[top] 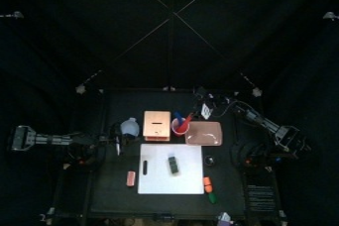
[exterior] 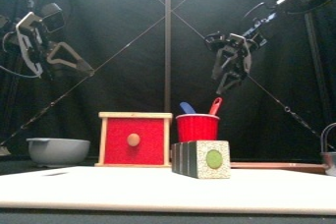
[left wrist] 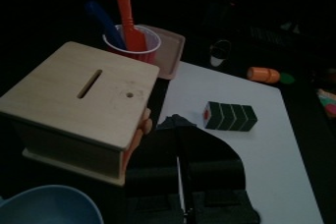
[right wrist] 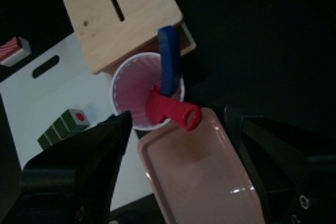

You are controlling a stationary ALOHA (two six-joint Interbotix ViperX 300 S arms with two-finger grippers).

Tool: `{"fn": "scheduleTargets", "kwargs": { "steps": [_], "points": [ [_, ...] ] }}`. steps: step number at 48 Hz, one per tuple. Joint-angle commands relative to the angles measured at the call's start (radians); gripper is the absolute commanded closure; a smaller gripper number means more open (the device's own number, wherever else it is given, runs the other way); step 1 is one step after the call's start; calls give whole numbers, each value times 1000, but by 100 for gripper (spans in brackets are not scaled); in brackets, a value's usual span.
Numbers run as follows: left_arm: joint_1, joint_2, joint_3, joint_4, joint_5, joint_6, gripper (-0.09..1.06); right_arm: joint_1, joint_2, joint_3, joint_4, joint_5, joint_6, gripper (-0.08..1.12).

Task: Place sushi on board then cut the sushi with the knife then place the pieces on the plate
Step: Pick knife at handle with right hand

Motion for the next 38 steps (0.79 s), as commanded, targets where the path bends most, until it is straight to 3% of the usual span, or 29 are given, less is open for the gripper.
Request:
{"fn": "scheduleTargets", "kwargs": {
  "steps": [1,29,38],
  "points": [
    [3,2,-21,2,-8,2,96,-31,17,-64,9,55,0,0],
    [3,2,-14,2,-5,2,96,-51,262,-275,17,360,23,0],
    [2,2,-11,3,-5,2,96,-46,313,-328,-114,422,121,0]
  ]
}}
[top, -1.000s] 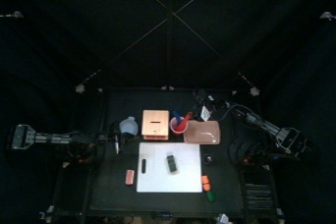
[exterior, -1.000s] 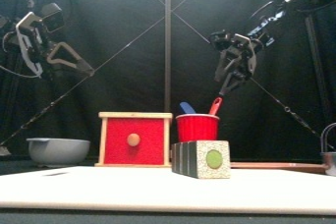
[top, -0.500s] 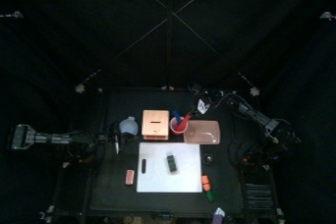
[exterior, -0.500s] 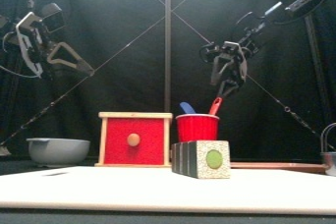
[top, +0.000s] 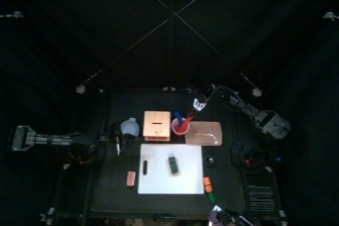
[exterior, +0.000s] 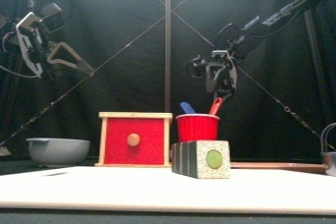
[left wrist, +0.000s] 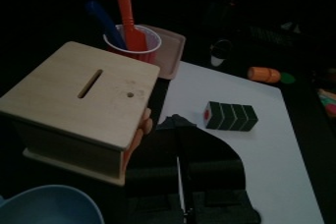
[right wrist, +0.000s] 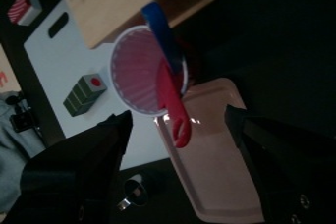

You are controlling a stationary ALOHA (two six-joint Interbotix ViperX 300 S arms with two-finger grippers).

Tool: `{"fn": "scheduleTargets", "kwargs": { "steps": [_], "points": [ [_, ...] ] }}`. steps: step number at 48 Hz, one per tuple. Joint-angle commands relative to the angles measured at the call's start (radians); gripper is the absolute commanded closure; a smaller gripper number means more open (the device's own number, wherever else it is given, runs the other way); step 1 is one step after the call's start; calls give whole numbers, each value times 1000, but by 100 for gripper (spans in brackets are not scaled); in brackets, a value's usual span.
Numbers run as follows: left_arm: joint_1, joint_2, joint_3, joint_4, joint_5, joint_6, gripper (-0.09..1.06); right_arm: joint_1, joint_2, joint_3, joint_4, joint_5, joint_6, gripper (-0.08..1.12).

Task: Place sushi on board then cut the sushi with the knife then place the pieces on the plate
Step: Pick knife at handle with right hand

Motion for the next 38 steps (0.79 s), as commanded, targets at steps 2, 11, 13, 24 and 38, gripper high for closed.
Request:
{"fn": "scheduleTargets", "kwargs": {
  "steps": [2,11,13,24,38],
  "points": [
    [2,2,-9,2,-5,0,96,3,-3,-57,-81,28,31,0],
    [2,2,-8,2,-5,2,96,17,40,-95,-81,77,43,0],
    [2,2,-6,2,-5,2,96,23,48,-103,-80,86,43,0],
    [0,2,-5,2,-5,2,96,54,81,-141,-80,130,48,0],
    [2,2,-2,2,-5,2,96,78,110,-149,-87,176,52,0]
  ]
}}
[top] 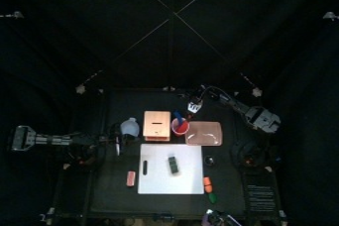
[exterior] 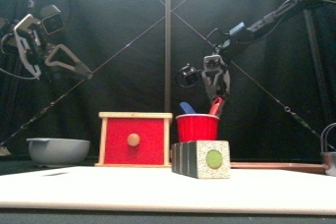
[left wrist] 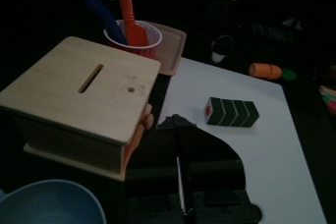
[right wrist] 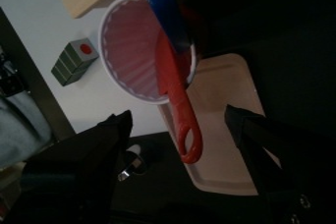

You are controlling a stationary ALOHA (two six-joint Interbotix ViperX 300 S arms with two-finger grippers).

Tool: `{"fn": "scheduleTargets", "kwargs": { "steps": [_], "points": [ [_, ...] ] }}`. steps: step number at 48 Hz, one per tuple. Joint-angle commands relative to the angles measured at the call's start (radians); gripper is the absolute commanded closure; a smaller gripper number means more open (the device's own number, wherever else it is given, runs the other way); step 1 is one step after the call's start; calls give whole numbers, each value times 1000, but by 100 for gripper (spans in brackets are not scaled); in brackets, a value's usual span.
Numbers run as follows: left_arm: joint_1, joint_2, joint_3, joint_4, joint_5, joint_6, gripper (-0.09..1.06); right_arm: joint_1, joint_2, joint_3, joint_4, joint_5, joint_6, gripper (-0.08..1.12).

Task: Place sushi on board then cut the sushi with the knife then place the pieces on the plate
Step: Pick knife at handle with right hand

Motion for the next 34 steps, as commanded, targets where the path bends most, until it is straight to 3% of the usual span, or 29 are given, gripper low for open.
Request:
{"fn": "scheduleTargets", "kwargs": {
  "steps": [1,34],
  "points": [
    [0,2,-11,2,-5,2,96,3,-17,-28,0,12,-2,0],
    [2,2,-5,2,-5,2,96,26,57,-109,-25,80,9,0]
  ]
}}
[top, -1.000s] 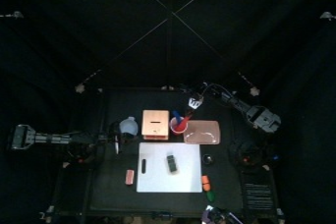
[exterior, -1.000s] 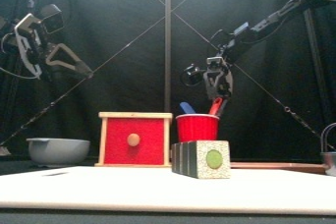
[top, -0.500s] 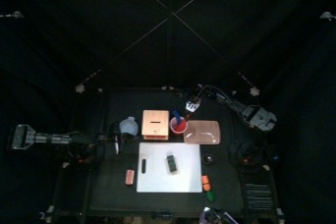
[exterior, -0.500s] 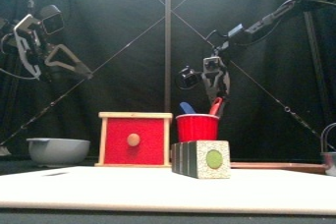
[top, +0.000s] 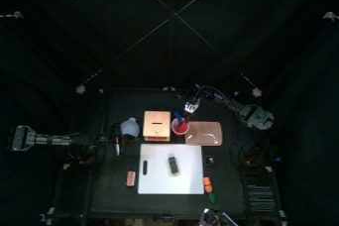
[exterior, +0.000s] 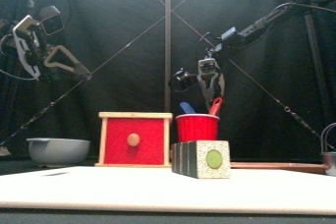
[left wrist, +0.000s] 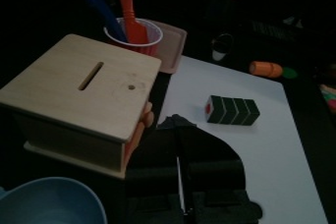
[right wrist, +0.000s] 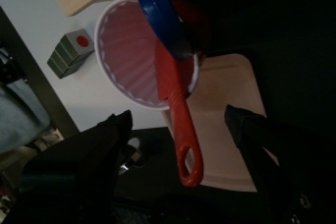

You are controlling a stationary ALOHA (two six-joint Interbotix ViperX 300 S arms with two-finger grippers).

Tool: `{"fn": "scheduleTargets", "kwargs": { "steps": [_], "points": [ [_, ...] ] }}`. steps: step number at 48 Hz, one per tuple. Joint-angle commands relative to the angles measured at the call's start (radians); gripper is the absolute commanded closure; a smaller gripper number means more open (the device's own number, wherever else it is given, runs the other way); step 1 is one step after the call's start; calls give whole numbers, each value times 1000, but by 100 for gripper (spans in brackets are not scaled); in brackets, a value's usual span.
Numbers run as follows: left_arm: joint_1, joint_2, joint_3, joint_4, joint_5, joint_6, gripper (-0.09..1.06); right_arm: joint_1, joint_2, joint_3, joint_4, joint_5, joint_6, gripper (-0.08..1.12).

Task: Place sushi on board then cut the sushi with the knife then place the pieces on the plate
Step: Pick knife at handle with right hand

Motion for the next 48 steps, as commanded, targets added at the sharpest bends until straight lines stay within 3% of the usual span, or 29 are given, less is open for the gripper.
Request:
{"fn": "scheduleTargets", "kwargs": {
  "steps": [1,20,48],
  "points": [
    [2,2,-9,2,-5,2,96,-3,-18,-23,0,5,-3,0],
    [0,2,-8,2,-3,2,96,2,-8,-12,-21,5,-3,7],
    [2,2,-9,2,-3,2,96,15,-2,-6,-21,11,0,59]
  ]
}}
